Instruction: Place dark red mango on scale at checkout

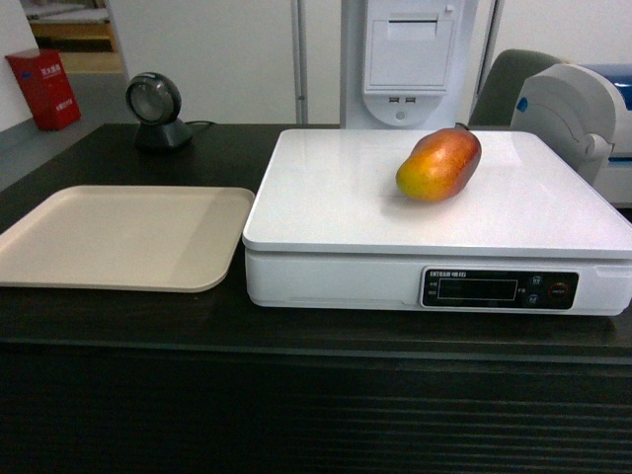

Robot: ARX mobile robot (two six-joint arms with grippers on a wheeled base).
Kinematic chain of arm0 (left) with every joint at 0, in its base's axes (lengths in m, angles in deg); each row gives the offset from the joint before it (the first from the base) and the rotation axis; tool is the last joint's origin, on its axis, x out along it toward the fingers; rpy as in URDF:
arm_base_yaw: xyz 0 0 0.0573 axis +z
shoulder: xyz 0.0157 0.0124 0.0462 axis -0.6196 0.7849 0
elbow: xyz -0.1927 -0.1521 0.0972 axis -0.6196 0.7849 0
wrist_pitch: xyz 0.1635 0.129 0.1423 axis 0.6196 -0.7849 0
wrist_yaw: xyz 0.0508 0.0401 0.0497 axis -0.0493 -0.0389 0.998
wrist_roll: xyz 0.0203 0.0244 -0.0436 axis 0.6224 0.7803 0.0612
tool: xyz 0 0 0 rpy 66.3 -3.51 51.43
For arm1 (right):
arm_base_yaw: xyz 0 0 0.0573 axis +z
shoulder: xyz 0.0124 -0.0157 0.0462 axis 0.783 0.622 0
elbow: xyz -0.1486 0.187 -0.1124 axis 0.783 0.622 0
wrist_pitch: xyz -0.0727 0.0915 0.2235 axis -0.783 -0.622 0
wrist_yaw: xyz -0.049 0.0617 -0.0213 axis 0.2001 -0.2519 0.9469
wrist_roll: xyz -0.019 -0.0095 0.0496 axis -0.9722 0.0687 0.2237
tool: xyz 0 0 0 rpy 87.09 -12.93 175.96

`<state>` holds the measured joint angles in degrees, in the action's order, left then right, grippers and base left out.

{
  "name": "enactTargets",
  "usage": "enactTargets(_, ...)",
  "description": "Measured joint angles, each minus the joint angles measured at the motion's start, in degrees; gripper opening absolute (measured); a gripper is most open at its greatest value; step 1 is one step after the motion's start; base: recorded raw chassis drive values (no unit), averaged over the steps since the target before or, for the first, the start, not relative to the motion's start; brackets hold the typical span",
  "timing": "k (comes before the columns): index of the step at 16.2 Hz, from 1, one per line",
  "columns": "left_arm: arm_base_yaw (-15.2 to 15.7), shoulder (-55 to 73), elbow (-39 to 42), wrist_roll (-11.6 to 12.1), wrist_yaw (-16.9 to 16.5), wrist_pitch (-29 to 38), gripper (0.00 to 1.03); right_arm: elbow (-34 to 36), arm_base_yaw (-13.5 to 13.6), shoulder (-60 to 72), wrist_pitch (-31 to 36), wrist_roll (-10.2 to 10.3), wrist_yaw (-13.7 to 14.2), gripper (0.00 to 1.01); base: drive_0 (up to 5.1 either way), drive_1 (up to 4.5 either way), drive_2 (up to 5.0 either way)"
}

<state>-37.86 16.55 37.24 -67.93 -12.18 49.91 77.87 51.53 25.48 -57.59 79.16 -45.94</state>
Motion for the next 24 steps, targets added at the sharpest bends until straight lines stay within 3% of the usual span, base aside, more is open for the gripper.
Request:
enactTargets(6, -0.6, -10.4, 4.4, 0.0, -0.9, -6.1, 0.02, 0.0, 0.0, 0.0, 0.0, 0.0, 0.0, 0.98, 0.0, 0.0, 0.0)
enactTargets(21, -0.6, -28.6, 4.4, 0.0, -0.9, -23.4, 0.02, 0.0, 0.0, 0.0, 0.0, 0.0, 0.0, 0.98, 0.0, 0.0, 0.0)
enactTargets(22, -0.6, -34.3, 4.4, 0.0, -1.1, -32.2, 0.02, 0.0, 0.0, 0.0, 0.0, 0.0, 0.0, 0.98, 0.0, 0.0, 0.0)
enactTargets(24, -0.6, -37.6, 4.1, 0.0, -0.9, -32.9, 0.02, 0.0, 0.0, 0.0, 0.0, 0.0, 0.0, 0.98, 0.0, 0.0, 0.0)
